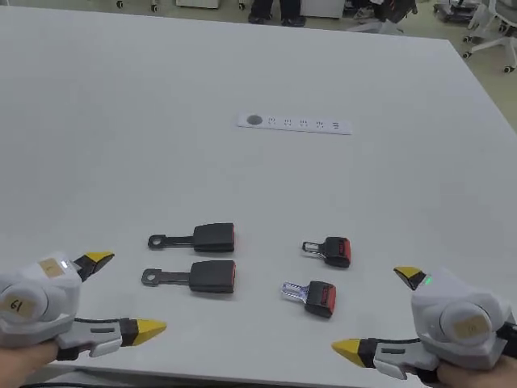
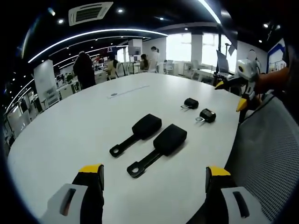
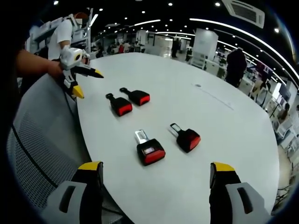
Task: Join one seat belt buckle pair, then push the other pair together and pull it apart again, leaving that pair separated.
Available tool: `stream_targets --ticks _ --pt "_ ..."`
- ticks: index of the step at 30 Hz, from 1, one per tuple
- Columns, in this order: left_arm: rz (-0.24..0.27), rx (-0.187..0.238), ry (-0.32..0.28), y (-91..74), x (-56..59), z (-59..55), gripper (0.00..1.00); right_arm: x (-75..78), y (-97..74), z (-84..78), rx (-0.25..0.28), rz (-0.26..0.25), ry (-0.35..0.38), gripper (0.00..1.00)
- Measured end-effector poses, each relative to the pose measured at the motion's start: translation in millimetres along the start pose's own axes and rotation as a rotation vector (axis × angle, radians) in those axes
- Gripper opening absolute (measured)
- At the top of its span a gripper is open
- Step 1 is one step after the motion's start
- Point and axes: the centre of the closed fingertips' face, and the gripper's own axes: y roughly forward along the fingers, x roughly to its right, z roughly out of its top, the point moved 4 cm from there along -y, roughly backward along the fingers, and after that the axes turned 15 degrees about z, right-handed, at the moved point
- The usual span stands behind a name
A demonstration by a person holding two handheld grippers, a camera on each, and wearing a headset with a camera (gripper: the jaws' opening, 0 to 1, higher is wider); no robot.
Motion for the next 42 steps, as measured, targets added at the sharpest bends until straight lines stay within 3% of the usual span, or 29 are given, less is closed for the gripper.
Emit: stream_targets --ticks 9,17,20,23,28,42 --pt "0.01 0.009 -0.038 0.2 -4.6 0.7 0.91 -0.7 1.5 1.0 0.004 0.0 0.002 0.98" --pt "0.012 0.006 -0.034 -1.3 -2.9 2.1 0.91 -0.4 1.5 0.8 0.007 -0.006 0.003 0.99" --pt "0.005 0.0 0.01 -0.8 -2.0 -1.1 0.93 -0.6 1.8 0.5 0.005 -0.006 0.002 0.98" --pt "-0.001 -0.005 0.018 0.0 -2.8 -2.0 0.94 -1.4 2.3 -0.6 -0.006 -0.007 -0.007 0.98" --pt "0.015 -0.011 -0.014 -1.3 -6.0 -2.2 0.94 -2.1 2.5 -2.0 -0.009 -0.005 0.0 0.98" --pt "0.025 -0.029 -0.023 -3.3 -4.1 -2.5 0.89 -1.6 2.7 -0.3 -0.003 -0.011 -0.018 0.97"
